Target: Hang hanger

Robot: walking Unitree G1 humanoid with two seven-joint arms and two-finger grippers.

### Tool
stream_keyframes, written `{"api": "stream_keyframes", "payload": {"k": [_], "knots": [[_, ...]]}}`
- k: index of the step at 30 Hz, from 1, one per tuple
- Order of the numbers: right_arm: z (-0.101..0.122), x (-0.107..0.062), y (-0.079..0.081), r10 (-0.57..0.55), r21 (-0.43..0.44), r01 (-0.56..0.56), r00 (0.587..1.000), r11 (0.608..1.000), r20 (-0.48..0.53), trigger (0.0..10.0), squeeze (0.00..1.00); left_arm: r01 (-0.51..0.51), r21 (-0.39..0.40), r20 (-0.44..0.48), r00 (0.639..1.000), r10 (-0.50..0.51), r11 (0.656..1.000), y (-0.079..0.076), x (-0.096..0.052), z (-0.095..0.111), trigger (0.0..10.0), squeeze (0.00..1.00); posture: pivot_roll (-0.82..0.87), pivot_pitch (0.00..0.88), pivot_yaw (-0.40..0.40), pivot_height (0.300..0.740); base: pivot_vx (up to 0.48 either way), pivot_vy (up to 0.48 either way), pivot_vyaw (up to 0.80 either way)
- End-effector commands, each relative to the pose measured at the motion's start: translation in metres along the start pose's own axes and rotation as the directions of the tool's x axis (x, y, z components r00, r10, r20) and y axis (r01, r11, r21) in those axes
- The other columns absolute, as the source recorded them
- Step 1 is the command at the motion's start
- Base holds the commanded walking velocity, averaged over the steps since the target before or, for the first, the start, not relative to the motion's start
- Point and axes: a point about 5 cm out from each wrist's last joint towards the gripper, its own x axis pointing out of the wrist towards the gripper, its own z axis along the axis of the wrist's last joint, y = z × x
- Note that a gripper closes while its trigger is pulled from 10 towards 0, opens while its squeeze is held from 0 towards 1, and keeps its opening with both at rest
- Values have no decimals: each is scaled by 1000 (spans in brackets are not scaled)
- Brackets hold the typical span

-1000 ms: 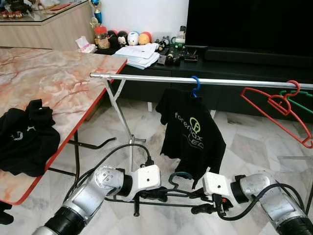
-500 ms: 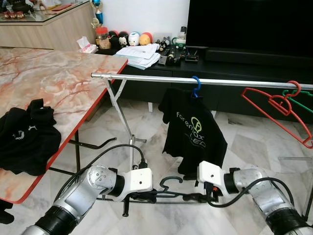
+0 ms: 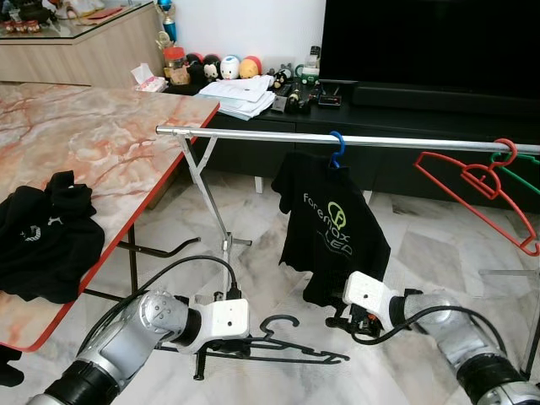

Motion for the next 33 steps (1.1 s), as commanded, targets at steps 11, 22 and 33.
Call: {"api": "stream_keyframes", "payload": {"k": [11, 22, 33], "knots": [[-99, 28, 126, -194, 665, 436, 892, 606, -408, 10000, 0, -534, -495, -133, 826, 548, 685, -3, 2, -43, 10000, 0, 68, 87, 44, 740, 0, 0, 0], [-140, 4, 174, -159, 716, 637, 768, 286, -620, 10000, 0, -582, -598, -135, 750, 647, 551, -16, 8, -35, 10000, 0, 68, 62, 32, 740, 0, 0, 0], [-135, 8, 170, -192, 737, 626, 780, 256, -595, 10000, 0, -584, -571, -130, 758, 639, 577, -18, 11, -32, 10000, 0, 57, 23, 42, 740, 0, -330, 0]]}}
